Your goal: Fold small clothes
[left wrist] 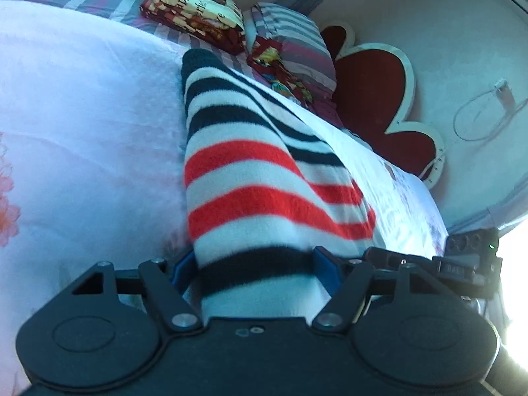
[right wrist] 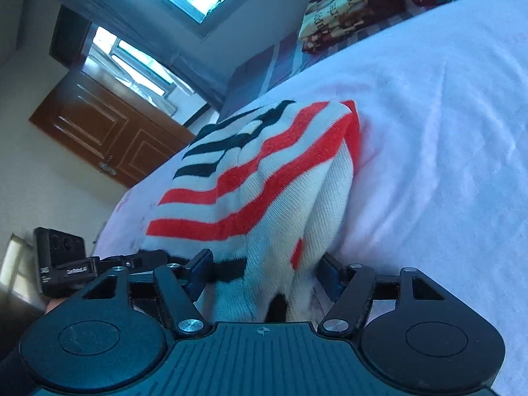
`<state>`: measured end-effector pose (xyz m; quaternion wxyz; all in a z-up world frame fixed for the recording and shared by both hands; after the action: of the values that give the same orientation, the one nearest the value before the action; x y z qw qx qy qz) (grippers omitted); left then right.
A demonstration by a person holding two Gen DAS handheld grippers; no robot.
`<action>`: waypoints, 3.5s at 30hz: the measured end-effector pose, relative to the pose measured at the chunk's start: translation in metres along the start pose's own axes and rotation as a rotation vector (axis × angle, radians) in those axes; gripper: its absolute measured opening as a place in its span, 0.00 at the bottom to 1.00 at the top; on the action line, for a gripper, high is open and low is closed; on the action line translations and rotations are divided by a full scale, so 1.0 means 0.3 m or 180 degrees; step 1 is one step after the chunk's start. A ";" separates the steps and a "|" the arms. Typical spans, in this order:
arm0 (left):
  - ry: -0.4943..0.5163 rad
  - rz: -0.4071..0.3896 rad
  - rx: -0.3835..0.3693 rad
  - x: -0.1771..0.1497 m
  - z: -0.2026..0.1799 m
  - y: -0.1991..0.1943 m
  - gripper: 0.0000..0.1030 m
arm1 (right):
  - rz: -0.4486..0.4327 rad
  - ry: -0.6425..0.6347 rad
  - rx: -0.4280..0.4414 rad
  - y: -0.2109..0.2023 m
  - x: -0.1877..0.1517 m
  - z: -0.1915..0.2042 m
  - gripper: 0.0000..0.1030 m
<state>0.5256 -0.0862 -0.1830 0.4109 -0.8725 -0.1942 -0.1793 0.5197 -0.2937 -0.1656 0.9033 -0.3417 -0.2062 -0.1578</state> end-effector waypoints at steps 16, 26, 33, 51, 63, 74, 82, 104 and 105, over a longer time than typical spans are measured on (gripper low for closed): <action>0.0998 -0.0160 0.0473 -0.016 -0.195 -0.058 0.46 | -0.0431 -0.1175 -0.0927 0.019 -0.071 0.242 0.33; 0.1045 -0.0325 0.0396 -0.030 -0.199 -0.224 0.46 | -0.0531 -0.1315 -0.0951 -0.029 -0.118 0.441 0.33; 0.0942 -0.0367 0.0421 -0.060 -0.024 -0.453 0.46 | -0.0453 -0.1493 -0.0893 0.102 -0.234 0.713 0.33; 0.0384 -0.0356 0.0889 -0.161 0.564 -0.897 0.47 | 0.0114 -0.1538 -0.0429 0.788 -0.607 1.243 0.33; 0.0084 -0.0753 0.0631 -0.194 0.681 -1.003 0.73 | 0.0206 -0.0913 -0.0317 0.819 -0.583 1.053 0.34; -0.0105 -0.0725 0.0848 -0.139 0.736 -1.005 0.71 | 0.0177 -0.0559 -0.0307 0.717 -0.575 1.003 0.59; 0.0452 -0.0824 0.0621 -0.004 0.576 -0.939 0.24 | -0.0379 -0.1251 -0.0510 0.692 -0.378 1.182 0.24; 0.0870 -0.0753 0.1276 -0.247 0.553 -1.032 0.33 | -0.0016 -0.2122 -0.0438 0.556 -0.618 1.280 0.08; 0.0779 -0.0748 0.1190 -0.267 0.559 -1.037 0.33 | 0.0032 -0.2205 -0.0441 0.551 -0.650 1.281 0.07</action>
<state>0.3312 0.2129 -0.1198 0.5619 -0.7246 -0.2729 -0.2910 0.3197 0.1152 -0.0886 0.7552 -0.4363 -0.4874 -0.0417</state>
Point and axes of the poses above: each gripper's, at about its wrist camera, not at the fingertips, and y roughly the way its jaws point, z to its left, x to its top, the point moved 9 cm from there along y, roughly the way its jaws point, and after that the axes turned 1 degree about -y, right-handed, at the moved point
